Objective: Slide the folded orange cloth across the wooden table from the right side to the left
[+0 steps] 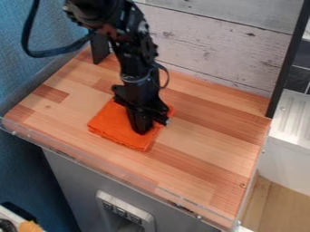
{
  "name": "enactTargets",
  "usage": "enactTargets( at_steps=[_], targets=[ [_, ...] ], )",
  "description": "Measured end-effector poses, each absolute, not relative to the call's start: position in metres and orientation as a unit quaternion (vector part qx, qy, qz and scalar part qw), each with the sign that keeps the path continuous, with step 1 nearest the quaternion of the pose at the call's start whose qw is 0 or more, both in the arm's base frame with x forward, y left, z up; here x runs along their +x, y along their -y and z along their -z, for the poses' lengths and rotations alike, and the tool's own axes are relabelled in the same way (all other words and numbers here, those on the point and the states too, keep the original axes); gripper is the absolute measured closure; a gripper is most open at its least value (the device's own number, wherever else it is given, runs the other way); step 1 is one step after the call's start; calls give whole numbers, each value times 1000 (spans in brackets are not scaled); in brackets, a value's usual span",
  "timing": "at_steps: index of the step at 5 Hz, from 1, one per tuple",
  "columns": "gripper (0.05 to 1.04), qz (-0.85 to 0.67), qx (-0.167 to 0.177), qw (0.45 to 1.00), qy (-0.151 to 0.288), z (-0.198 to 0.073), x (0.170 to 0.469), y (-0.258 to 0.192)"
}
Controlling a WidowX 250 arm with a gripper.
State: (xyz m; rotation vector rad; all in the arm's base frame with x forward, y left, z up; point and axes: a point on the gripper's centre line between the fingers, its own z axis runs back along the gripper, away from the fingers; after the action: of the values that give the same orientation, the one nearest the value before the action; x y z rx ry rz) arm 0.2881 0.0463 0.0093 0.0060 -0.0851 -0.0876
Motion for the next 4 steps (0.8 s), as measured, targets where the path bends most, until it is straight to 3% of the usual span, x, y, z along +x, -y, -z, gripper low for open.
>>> enactTargets(
  at_steps=[2,4],
  targets=[
    [1021,-2,-20,1000,20,-9,299,-68],
    [1005,-15,-17,1000,-11,-11,311,-81]
  ],
)
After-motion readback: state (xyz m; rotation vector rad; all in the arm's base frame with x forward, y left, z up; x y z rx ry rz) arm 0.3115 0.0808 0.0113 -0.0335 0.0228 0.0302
